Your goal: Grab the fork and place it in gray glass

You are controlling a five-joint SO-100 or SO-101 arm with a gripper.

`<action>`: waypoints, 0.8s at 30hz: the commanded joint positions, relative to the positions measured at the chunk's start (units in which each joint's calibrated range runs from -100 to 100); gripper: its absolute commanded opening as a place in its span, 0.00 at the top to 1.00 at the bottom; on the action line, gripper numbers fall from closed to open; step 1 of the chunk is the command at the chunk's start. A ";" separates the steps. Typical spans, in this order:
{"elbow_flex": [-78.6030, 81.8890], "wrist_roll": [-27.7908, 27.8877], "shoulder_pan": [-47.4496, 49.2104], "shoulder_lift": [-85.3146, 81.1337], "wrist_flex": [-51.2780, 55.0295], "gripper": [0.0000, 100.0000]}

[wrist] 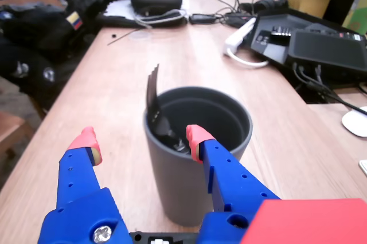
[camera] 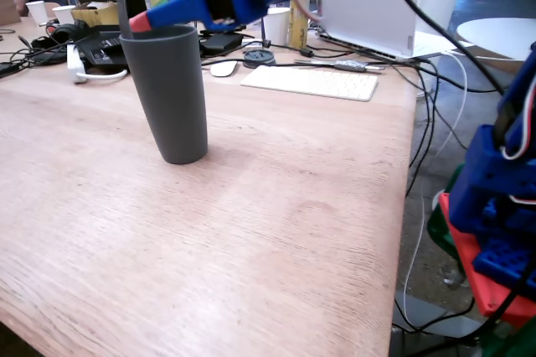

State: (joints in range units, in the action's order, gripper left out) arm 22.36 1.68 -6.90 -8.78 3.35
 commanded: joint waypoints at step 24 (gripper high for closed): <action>77.35 -0.24 19.09 -80.50 15.86 1.00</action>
State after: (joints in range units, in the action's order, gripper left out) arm 99.19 1.54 9.25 -87.29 10.14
